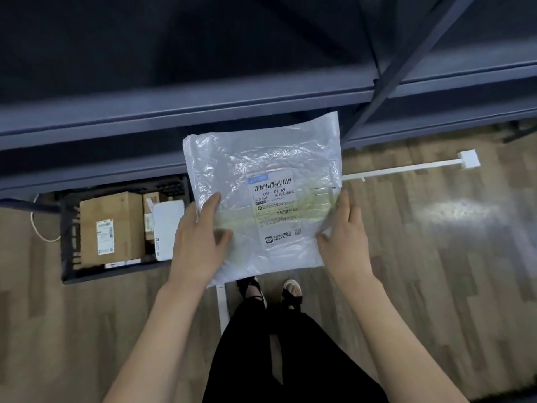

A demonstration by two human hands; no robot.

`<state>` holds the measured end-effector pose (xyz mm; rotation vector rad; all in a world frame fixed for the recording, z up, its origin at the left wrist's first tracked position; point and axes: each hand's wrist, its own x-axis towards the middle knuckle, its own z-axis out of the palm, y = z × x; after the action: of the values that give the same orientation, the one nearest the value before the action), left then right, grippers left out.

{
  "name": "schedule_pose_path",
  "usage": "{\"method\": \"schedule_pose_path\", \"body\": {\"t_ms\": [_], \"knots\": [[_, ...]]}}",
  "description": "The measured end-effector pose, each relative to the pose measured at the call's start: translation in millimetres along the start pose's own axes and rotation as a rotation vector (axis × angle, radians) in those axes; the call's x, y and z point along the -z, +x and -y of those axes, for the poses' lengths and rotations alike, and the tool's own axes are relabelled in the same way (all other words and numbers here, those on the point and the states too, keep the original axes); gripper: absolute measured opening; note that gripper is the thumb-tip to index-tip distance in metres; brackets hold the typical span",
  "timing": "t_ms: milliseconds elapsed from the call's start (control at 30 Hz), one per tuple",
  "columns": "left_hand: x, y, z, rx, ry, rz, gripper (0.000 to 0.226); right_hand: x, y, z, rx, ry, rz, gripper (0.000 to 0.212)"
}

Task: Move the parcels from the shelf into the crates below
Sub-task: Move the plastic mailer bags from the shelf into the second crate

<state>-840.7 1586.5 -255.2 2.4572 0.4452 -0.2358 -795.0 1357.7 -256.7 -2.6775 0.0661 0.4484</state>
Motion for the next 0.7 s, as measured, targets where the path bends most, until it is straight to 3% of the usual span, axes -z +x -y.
{"method": "schedule_pose_path", "body": {"t_ms": [167, 467, 567, 700], "knots": [[-56.4, 9.4, 24.5, 0.091, 0.027, 0.062, 0.071, -45.0, 26.8, -34.4, -0.015, -0.075, 0.141, 0.086], [-237.9, 36.5, 131.9, 0.303, 0.221, 0.373, 0.071, -204.6, 80.6, -129.8, -0.085, -0.258, 0.502, 0.086], [-281.6, 54.0, 162.9, 0.339, 0.188, 0.416, 0.069, -254.1, 96.2, -150.1, -0.08, -0.267, 0.534, 0.087], [-320.5, 89.4, 192.4, 0.305, 0.171, 0.355, 0.062, -307.4, 133.0, -166.2, -0.04, -0.281, 0.5, 0.087]]}}
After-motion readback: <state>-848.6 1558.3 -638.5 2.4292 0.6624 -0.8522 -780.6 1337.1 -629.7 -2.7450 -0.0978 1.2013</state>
